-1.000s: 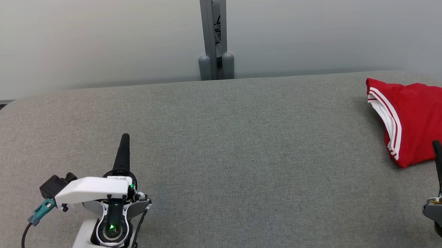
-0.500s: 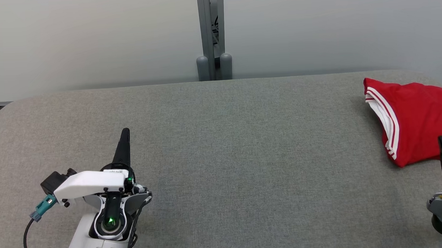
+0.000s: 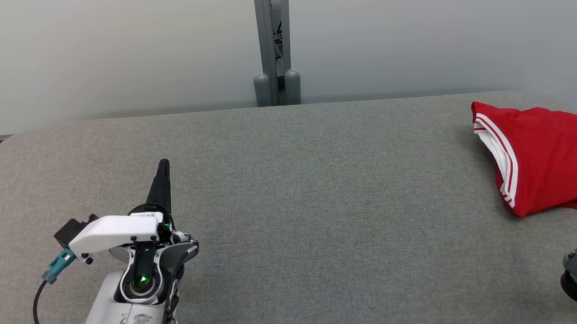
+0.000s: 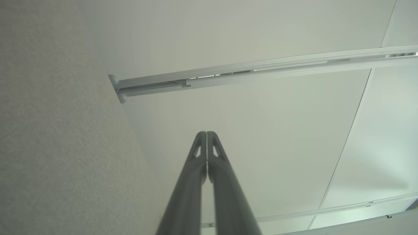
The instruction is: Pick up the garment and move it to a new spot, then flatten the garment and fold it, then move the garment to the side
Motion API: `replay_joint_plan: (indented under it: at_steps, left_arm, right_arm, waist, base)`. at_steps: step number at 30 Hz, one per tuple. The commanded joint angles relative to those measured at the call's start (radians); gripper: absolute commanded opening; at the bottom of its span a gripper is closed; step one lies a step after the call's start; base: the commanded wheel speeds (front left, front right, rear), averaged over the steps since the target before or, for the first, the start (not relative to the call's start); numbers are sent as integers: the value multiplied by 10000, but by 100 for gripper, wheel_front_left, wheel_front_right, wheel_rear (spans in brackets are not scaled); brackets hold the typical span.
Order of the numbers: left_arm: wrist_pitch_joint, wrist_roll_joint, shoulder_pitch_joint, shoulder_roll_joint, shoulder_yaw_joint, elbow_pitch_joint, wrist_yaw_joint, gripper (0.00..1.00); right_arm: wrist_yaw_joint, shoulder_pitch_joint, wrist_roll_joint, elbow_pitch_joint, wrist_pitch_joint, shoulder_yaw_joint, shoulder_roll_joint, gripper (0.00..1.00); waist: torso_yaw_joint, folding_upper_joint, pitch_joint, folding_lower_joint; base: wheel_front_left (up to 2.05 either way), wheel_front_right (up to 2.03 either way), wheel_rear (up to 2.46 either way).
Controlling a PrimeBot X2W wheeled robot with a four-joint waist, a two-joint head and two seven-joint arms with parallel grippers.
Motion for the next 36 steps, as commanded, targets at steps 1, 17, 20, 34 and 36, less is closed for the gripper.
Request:
replay_joint_plan:
  at_steps: [1,17,20,34,36]
  left_arm:
    - [22,-152,-197,47,-18,33,-53,0]
    - [75,-466,-245,50,-44,99,-57,0]
    - [75,-466,-245,50,-44,99,-57,0]
    - [75,-465,-244,50,-44,97,-57,0]
    - [75,-465,-244,50,-44,97,-57,0]
  right_arm:
    - [4,-158,196,40,99,-75,-109,0]
    - [4,-170,488,68,207,-165,-111,0]
    - [4,-169,489,68,206,-163,-112,0]
    - [4,-168,495,68,202,-161,-115,0]
    - [4,-167,496,68,201,-157,-116,0]
  waist:
    - [-6,-1,-1,0]
    - [-32,-1,-7,0]
    - [-32,-1,-7,0]
    - [-32,-1,-7,0]
    - [-32,-1,-7,0]
  base:
    - [0,0,0]
    - [0,0,0]
    - [0,0,0]
    - [0,0,0]
    - [0,0,0]
